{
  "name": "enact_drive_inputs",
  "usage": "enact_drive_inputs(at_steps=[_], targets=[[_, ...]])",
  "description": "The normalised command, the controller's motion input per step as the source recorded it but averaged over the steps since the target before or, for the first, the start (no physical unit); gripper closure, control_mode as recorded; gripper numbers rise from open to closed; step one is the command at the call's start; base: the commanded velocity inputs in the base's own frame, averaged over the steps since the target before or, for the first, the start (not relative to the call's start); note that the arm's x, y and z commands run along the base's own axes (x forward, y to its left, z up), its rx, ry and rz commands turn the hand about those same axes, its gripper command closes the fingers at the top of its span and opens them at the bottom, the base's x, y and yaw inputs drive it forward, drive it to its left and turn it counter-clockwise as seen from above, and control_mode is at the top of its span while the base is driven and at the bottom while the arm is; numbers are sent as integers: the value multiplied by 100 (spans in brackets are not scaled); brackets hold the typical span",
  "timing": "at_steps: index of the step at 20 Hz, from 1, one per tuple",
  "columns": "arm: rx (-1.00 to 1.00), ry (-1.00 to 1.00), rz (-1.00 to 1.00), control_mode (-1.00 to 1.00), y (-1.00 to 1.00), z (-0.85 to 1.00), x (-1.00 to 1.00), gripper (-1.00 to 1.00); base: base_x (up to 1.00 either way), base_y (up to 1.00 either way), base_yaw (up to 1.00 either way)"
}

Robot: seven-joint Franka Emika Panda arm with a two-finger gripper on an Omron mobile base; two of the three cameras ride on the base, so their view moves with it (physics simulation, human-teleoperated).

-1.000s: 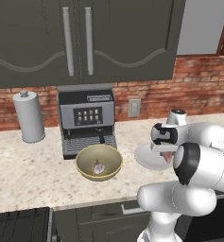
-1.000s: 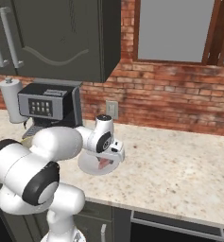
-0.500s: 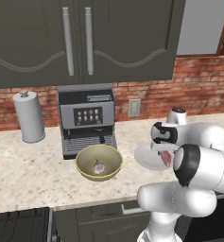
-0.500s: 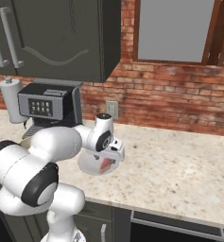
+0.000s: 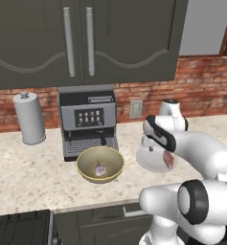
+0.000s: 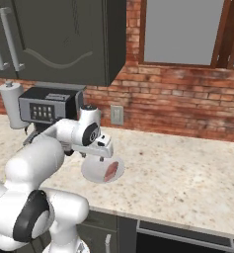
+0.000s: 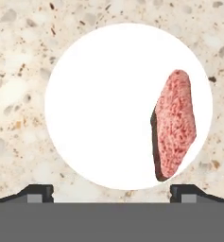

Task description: Place the steak on the plate and place the garlic on the same plate.

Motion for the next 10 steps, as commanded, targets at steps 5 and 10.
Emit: enact_drive_inputs(at_steps=[5,10], targets=[[0,0,5,-100,89,17,-46,-100,0,0,0],[0,-2,1,-100,84,24,-17,-100,0,0,0]])
